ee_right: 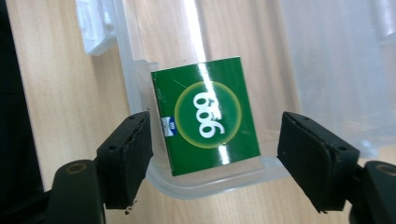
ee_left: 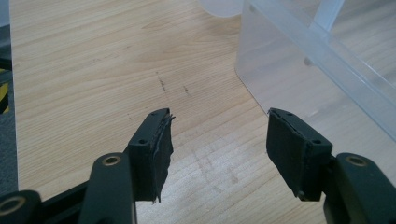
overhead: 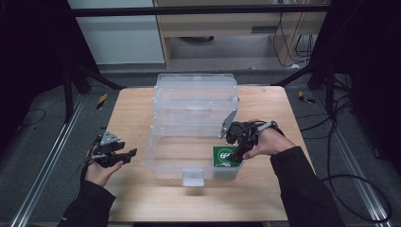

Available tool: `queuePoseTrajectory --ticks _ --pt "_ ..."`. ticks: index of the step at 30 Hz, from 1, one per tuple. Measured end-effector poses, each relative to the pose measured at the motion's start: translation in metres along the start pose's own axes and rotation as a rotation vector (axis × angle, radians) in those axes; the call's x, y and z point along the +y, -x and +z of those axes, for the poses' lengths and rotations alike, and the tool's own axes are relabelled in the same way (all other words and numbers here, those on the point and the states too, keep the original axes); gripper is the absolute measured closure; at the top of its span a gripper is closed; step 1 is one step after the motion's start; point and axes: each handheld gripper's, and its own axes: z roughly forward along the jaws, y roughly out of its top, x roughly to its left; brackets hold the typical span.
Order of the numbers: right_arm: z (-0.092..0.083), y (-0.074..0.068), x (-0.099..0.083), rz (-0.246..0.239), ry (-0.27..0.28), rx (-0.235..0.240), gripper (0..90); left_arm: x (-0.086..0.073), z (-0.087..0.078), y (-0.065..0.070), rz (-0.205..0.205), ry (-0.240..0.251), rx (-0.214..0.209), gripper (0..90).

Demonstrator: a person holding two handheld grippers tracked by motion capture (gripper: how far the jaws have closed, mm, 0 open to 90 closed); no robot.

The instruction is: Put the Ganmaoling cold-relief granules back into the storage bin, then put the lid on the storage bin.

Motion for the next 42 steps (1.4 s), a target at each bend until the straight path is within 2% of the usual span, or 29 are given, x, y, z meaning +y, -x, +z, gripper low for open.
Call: queuePoseTrajectory --ticks 2,3,5,9,12,15,21,30,36,42 --pt "-0.002 -0.001 -0.001 -0.002 0.012 -0.004 27.2 0.000 0.000 0.000 0.000 0.000 0.000 40.3" --pt "-0.004 -0.004 -0.002 0.012 0.041 -0.013 28.7 0.000 0.000 0.000 -0.002 0.006 0.001 40.7" --pt "-0.006 -0.007 -0.001 0.009 0.062 -0.016 28.8 0.000 0.000 0.001 -0.003 0.011 -0.005 42.2" --pt "-0.005 -0.013 0.001 -0.001 0.070 -0.006 27.9 0.000 -0.001 0.001 -0.007 0.016 -0.007 43.0" --pt "-0.003 -0.015 0.003 0.019 0.115 0.021 29.0 0.000 -0.001 -0.001 -0.014 0.022 -0.007 44.2" --pt "0.000 -0.018 0.005 0.014 0.114 0.010 29.3 0.000 -0.002 -0.002 -0.018 0.027 -0.002 46.4" --pt "0.005 -0.025 0.011 -0.016 0.124 0.020 28.2 0.001 -0.004 -0.001 -0.016 0.043 0.012 49.6" --pt "0.013 -0.031 0.019 -0.005 0.146 0.027 30.7 0.001 -0.005 -0.005 -0.031 0.061 0.010 55.5" --pt "0.018 -0.033 0.024 0.005 0.157 0.036 34.8 0.002 -0.006 -0.006 -0.030 0.070 0.030 55.8" --pt "0.024 -0.035 0.028 -0.005 0.135 0.052 36.8 0.002 -0.007 -0.006 -0.040 0.066 0.049 57.0"
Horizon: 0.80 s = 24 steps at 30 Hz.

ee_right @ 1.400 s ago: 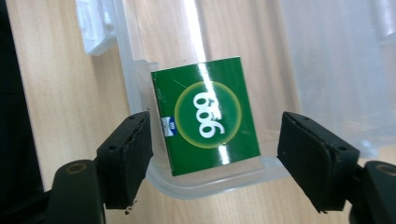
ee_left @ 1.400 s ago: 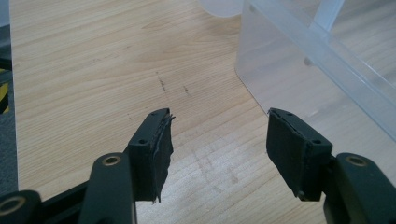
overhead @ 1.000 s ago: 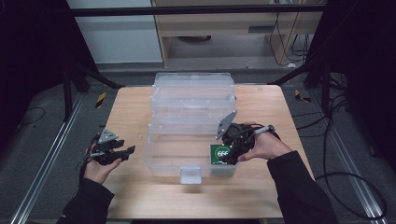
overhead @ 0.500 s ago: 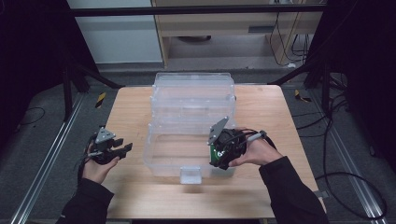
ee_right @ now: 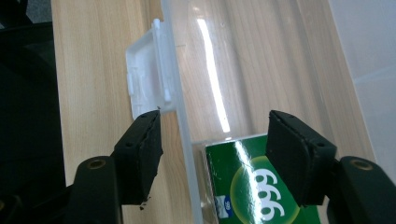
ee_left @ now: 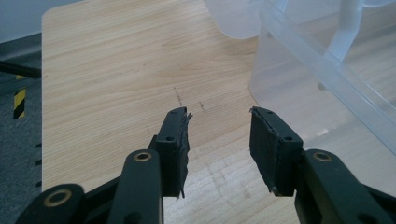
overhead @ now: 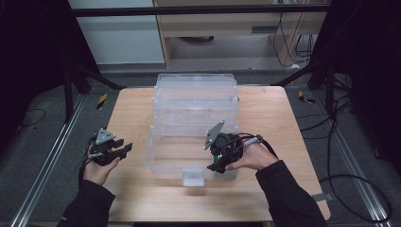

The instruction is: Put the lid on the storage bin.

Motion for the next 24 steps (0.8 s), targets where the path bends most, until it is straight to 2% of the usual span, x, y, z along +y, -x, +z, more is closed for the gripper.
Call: queuePoseTrajectory --ticks 3,24 --pt "0.003 -0.001 0.002 -0.004 0.000 0.004 38.1 -0.001 0.000 -0.001 -0.016 0.011 -0.005 58.6" --pt "0.030 -0.008 0.011 -0.033 -0.056 0.055 42.8 -0.002 -0.001 -0.002 -0.019 0.021 -0.006 52.3"
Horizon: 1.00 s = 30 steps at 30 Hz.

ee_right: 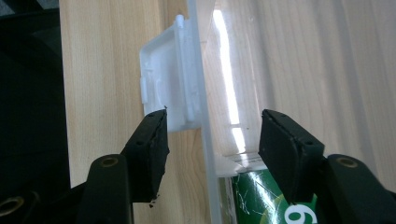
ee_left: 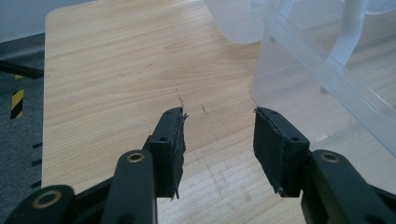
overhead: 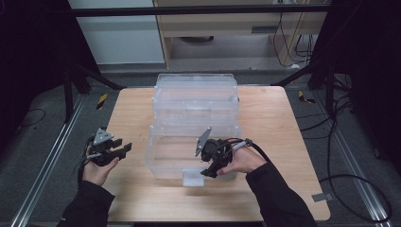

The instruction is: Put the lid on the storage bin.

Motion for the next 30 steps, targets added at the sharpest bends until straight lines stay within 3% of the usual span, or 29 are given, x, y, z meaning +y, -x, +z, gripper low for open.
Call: queuePoseTrajectory --ticks 3,7,14,30 --pt "0.004 -0.001 0.001 -0.011 -0.012 0.006 44.6 0.000 0.000 0.001 0.000 0.000 -0.001 51.9" --pt "0.010 0.000 0.001 0.022 -0.020 0.033 47.5 0.000 0.000 0.001 -0.002 0.005 -0.001 51.7" --pt "0.022 0.001 -0.002 0.022 -0.058 0.054 49.9 0.001 -0.001 -0.001 -0.011 0.011 -0.001 51.7" --pt "0.031 0.005 0.002 0.055 -0.116 0.132 61.3 0.003 -0.002 0.001 0.000 0.014 -0.021 50.9"
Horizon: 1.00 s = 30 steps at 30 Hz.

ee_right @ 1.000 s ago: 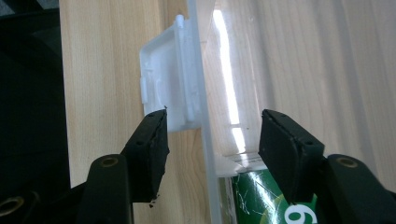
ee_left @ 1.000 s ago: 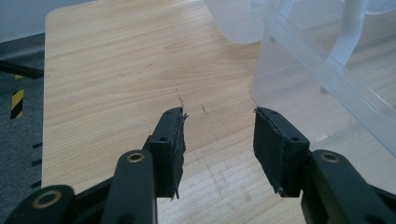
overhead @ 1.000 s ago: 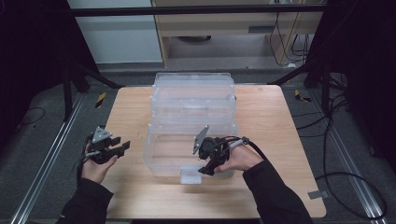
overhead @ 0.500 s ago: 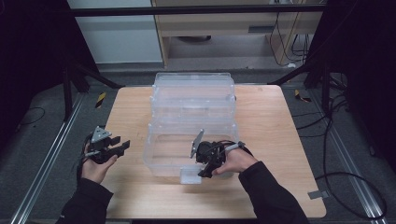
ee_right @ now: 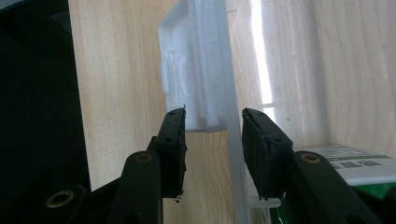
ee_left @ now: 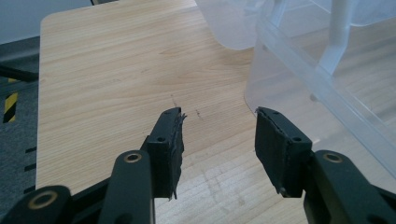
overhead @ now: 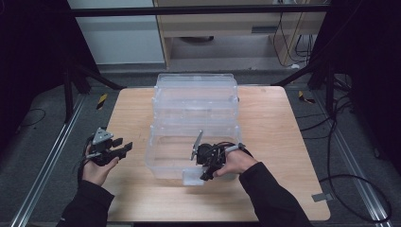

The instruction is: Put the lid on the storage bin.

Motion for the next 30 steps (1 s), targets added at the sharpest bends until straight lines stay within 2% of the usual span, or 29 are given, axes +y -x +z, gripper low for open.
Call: queuePoseTrajectory --ticks 14,19,24,30 --pt "0.000 0.000 0.001 0.007 -0.013 0.005 62.0 0.009 -0.007 0.000 0.002 0.013 -0.043 48.9" --pt "0.000 -0.001 0.001 0.000 -0.018 -0.003 62.0 0.021 -0.016 0.001 0.033 0.035 -0.067 48.4" --pt "0.000 -0.001 0.001 -0.001 -0.019 -0.004 62.1 0.033 -0.023 0.001 0.043 0.064 -0.082 48.7" --pt "0.000 -0.003 0.001 -0.003 -0.017 -0.013 62.2 0.054 -0.031 0.008 0.095 0.089 -0.108 48.6"
